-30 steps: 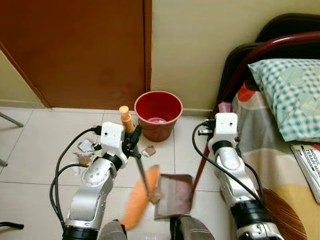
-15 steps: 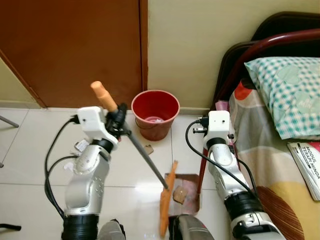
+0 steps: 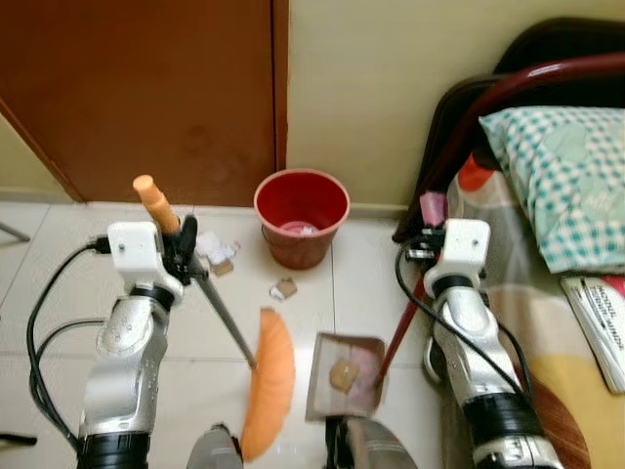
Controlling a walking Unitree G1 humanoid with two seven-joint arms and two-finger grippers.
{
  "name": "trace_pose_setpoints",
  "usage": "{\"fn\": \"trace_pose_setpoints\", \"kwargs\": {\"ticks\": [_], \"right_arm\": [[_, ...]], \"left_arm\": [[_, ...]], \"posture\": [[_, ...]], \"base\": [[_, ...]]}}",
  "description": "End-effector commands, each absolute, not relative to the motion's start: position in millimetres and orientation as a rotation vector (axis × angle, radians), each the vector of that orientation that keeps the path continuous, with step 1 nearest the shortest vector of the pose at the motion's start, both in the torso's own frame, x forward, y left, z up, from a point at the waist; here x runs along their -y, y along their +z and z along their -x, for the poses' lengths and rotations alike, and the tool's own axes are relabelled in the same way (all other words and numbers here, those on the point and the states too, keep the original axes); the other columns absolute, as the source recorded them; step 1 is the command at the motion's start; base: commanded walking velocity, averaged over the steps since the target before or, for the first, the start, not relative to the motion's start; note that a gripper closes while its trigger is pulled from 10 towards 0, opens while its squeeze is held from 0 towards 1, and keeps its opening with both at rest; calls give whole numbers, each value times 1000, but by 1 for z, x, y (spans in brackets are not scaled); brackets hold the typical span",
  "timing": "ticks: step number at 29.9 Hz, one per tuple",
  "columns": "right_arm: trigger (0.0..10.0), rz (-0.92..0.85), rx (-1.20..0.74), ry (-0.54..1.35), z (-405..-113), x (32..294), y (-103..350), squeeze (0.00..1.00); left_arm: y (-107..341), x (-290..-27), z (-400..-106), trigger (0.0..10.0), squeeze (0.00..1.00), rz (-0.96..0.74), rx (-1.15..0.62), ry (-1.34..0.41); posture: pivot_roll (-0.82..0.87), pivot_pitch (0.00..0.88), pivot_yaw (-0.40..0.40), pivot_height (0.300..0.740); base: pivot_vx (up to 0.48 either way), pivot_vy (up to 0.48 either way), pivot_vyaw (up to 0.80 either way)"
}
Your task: Sweep floor
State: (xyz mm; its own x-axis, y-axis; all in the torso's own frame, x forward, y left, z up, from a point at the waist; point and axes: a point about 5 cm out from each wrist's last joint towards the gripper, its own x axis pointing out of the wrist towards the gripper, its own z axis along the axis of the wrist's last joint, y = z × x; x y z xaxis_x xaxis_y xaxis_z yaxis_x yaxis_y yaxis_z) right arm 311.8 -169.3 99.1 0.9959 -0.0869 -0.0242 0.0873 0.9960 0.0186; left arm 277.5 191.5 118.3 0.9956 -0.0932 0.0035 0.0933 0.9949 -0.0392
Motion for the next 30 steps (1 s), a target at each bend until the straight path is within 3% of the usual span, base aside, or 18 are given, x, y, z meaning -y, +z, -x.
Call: {"fn": "trace_pose_setpoints", "kwargs": {"ticks": [1,3,5,9,23,30], "right_arm": [[10000,-56,16,-87,-311,173,111,0],[10000,-69,24,-82,-309,172,115,0],[10000,-101,57,-75,-311,168,127,0],[10000,-136,71,-67,-314,164,135,0],[10000,-272,133,62,-354,146,210,0],[10000,-324,254,135,-373,132,262,0]], "left_arm": [[105,-190,-272,10000,0,-22,-51,-112],[100,-191,-270,10000,0,-27,-66,-99],[89,-208,-269,10000,0,-178,-113,49],[87,-216,-269,10000,0,-232,-109,107],[80,-224,-271,10000,0,-238,-128,199],[76,-219,-273,10000,0,-203,-143,210]], "posture": [[-14,187,-44,740],[-16,177,-43,740],[-24,155,-39,740],[-30,145,-38,740],[-28,124,-52,740],[-33,121,-59,740]], "base": [[0,0,0],[0,0,0],[0,0,0],[0,0,0],[0,0,0],[0,0,0]]}}
